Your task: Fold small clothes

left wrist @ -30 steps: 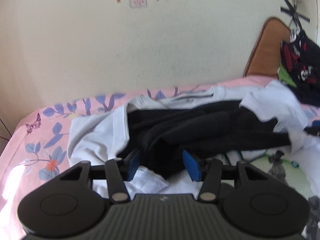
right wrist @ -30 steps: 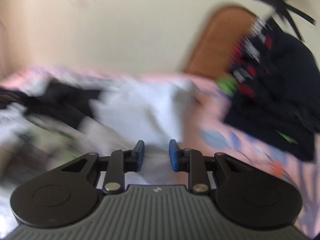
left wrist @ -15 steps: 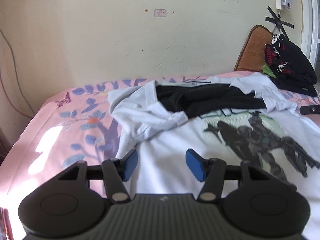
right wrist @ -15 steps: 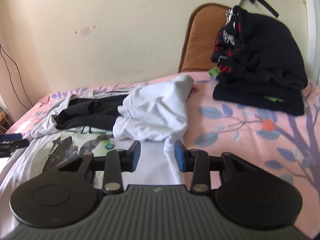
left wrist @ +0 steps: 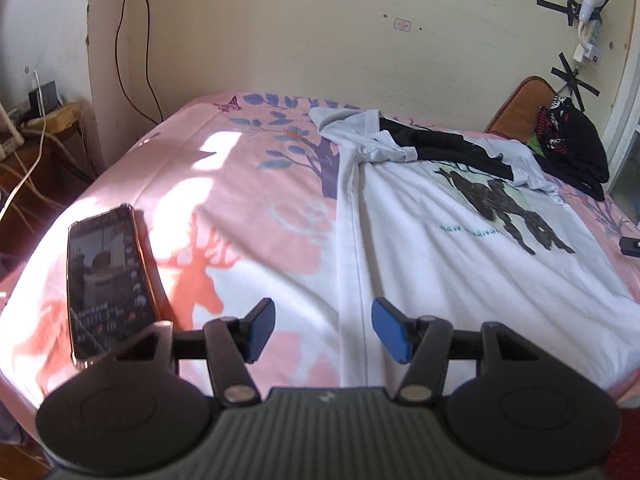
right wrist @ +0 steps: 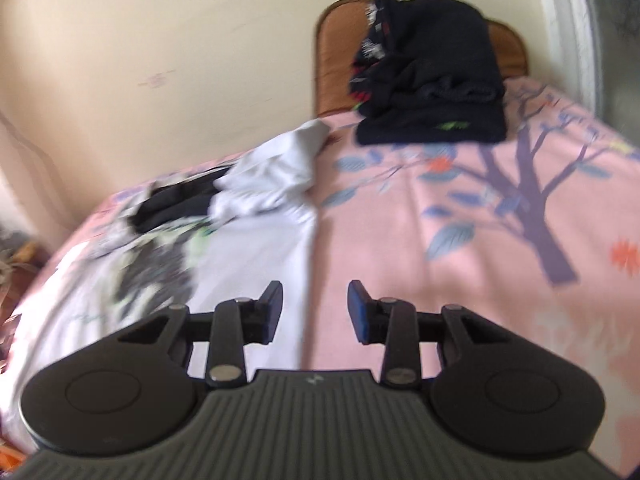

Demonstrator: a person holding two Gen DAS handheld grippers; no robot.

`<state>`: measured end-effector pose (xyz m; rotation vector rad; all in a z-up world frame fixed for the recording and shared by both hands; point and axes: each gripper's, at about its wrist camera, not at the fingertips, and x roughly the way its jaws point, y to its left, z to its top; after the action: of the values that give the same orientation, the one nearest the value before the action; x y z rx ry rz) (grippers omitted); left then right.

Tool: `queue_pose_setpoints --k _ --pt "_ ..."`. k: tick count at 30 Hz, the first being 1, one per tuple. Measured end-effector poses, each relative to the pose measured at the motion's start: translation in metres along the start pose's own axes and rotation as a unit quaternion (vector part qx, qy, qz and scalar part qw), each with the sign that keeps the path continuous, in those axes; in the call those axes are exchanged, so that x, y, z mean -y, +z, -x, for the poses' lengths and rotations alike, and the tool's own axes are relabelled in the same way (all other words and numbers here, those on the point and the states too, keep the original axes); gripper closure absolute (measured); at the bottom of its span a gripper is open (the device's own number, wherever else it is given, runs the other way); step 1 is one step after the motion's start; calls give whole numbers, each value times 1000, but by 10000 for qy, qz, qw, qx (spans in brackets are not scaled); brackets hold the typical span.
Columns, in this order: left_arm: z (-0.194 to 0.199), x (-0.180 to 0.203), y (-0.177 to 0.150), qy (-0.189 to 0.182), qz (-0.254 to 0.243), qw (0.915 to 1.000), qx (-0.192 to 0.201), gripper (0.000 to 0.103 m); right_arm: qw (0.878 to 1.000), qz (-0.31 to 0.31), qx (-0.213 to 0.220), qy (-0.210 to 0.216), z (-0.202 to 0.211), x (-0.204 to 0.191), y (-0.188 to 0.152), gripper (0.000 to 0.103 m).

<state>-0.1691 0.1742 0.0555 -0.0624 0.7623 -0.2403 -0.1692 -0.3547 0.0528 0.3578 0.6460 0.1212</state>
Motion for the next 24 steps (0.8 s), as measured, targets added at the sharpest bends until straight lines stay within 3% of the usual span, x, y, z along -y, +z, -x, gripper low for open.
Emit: queue_pose_setpoints --k 3,8,12,15,17,18,21,24 --pt "10 4 -20 -314 133 9993 -164 46 9990 -83 -131 428 25 -3 -20 64" --pt "11 12 -49 -75 111 9990 -435 44 9970 30 -271 729 64 -10 -52 62" --pt "14 18 -59 -196 124 9979 -597 45 9947 239 -390 919 82 -16 -74 54" --pt "6 27 -64 -91 14 9970 -762 67 9930 287 -398 1075 86 -17 -86 53" --pt "3 30 -64 -103 -29 9961 -872 94 9918 227 -486 1162 78 -20 -93 53" --pt "7 31 -63 -184 -22 9962 -847 94 9904 238 -607 1216 72 -22 -97 55" --pt "27 31 -56 -351 -9 9972 -658 94 9835 580 -761 1537 72 -33 -103 97" --pt "46 15 -42 -770 551 9949 -357 94 9760 734 -689 1930 80 -38 -98 97"
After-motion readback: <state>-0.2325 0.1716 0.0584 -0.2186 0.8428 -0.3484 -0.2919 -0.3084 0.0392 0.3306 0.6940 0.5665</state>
